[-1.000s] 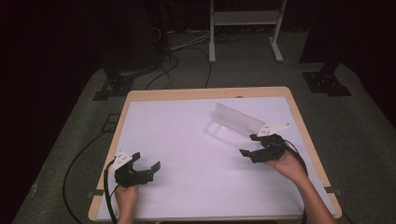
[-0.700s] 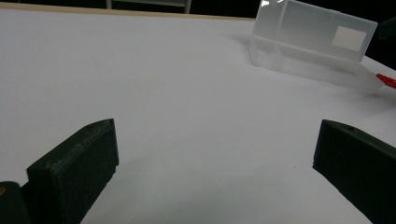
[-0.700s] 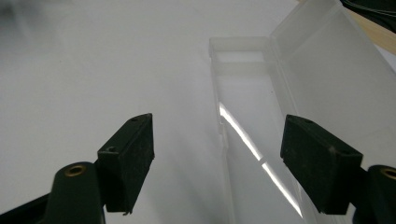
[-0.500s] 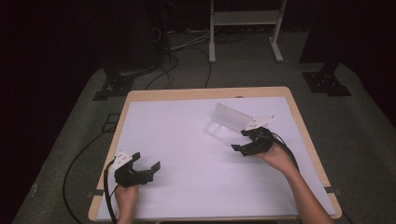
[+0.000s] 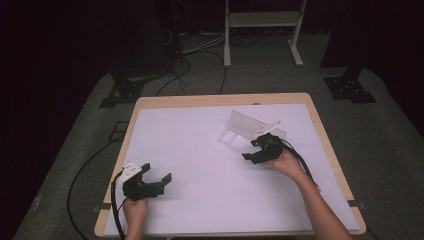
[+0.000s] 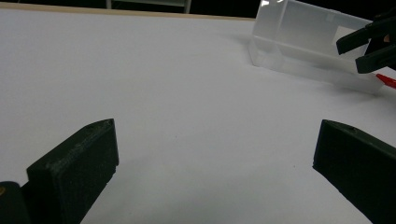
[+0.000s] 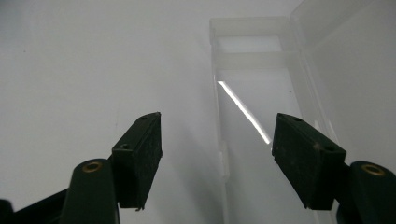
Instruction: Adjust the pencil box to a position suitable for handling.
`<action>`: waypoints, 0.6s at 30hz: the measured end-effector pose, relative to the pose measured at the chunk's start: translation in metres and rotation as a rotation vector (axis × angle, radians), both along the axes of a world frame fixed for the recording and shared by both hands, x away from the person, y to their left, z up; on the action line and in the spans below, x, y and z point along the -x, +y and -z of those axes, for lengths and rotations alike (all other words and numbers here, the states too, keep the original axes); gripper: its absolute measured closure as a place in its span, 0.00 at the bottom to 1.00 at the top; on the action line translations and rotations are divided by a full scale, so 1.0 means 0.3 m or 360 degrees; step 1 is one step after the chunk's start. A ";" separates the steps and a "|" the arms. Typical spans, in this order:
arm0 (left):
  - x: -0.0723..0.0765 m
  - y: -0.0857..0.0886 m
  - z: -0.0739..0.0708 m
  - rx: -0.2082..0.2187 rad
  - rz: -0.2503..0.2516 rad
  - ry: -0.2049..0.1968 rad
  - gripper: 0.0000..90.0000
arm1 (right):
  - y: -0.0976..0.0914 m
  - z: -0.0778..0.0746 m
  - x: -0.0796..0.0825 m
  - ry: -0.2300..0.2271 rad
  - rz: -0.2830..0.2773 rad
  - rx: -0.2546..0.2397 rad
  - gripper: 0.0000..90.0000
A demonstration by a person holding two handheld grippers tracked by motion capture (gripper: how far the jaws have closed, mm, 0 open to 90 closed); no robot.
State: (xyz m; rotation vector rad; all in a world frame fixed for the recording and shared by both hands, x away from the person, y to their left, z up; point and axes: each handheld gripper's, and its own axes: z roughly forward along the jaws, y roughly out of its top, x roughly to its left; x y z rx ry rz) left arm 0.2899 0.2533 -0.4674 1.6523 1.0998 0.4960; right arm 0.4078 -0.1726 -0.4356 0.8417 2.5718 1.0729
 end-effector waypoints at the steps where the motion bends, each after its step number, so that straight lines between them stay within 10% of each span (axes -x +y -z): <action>1: 0.000 0.000 0.000 0.0000 0.0000 0.0001 0.00 | 0.003 0.004 -0.004 0.0010 0.0002 -0.0002 0.37; 18: 0.000 0.000 0.000 -0.0002 0.0000 0.0000 0.00 | 0.026 0.042 -0.034 0.0056 -0.0001 0.0060 0.49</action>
